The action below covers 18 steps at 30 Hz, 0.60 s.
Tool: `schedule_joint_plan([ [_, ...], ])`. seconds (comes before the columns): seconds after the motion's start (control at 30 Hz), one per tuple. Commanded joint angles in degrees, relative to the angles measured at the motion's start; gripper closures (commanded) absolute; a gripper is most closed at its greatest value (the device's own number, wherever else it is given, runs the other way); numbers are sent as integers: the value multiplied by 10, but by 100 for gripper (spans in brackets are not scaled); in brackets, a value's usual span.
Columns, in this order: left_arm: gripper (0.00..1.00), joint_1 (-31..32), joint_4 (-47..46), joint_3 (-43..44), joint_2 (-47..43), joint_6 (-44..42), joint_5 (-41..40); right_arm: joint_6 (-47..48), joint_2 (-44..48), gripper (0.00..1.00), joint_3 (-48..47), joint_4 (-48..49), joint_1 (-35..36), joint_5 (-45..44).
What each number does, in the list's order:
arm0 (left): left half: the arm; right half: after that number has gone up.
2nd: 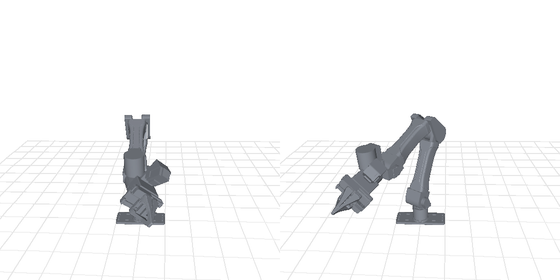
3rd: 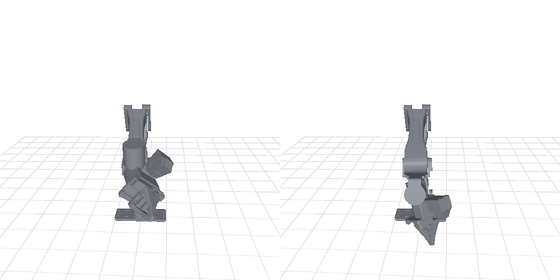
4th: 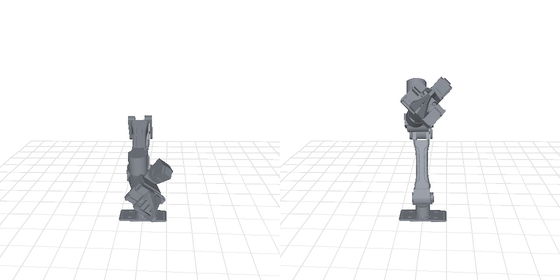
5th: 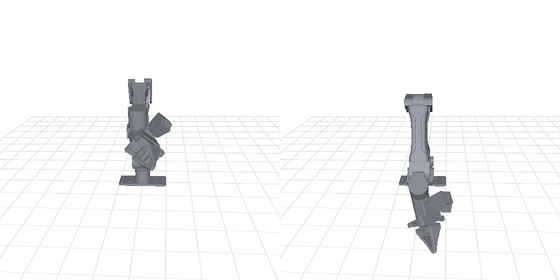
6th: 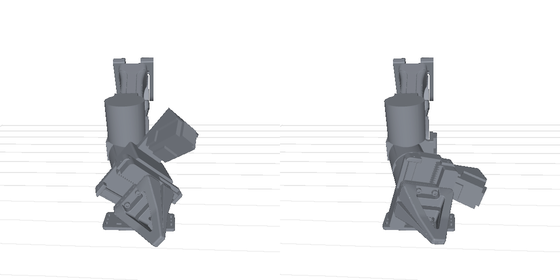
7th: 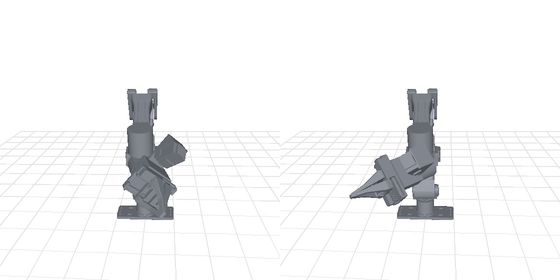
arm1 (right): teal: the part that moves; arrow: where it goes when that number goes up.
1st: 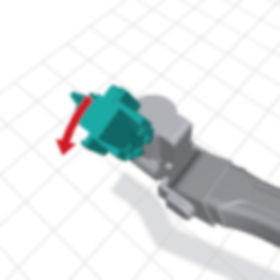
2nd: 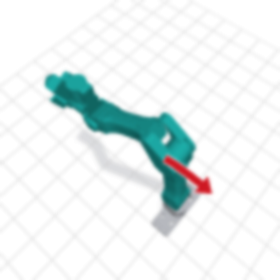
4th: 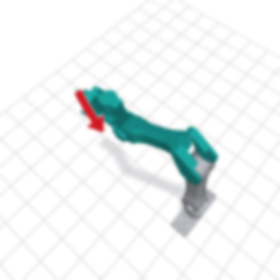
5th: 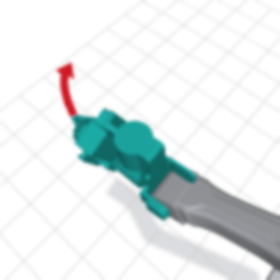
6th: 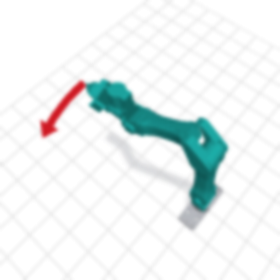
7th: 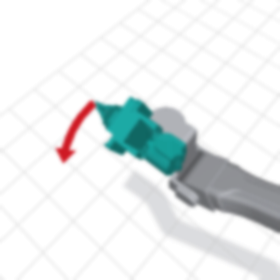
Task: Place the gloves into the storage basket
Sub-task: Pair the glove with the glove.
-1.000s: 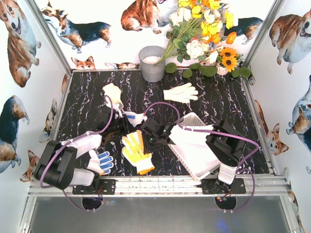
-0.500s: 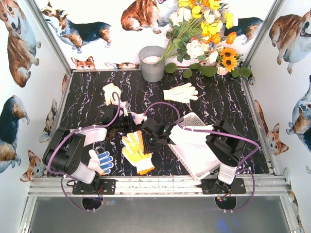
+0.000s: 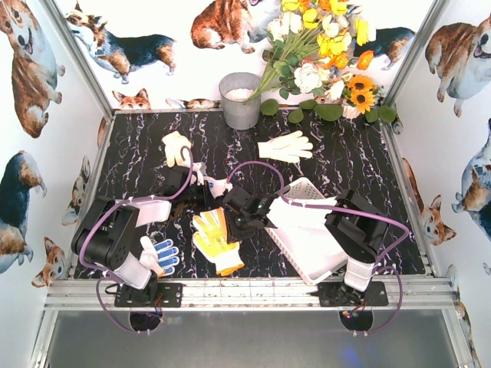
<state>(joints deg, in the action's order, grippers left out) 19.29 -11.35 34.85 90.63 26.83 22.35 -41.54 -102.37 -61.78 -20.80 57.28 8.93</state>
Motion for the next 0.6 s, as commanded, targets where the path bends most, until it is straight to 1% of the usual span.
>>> schedule_joint_plan([
  [0.0, 98, 4, -18, 2, -12, -5, 4, 4, 10, 76, -15, 13, 2, -8],
  [0.1, 100, 4, -20, -6, -30, 1, -13, 5, 9, 76, -16, 13, 2, -7],
  [0.37, 100, 4, -15, -42, -97, 8, -62, 6, 8, 76, -16, 13, 2, -6],
  [0.57, 100, 3, 7, -49, -92, 12, -102, 8, 5, 76, -19, 13, 2, -4],
])
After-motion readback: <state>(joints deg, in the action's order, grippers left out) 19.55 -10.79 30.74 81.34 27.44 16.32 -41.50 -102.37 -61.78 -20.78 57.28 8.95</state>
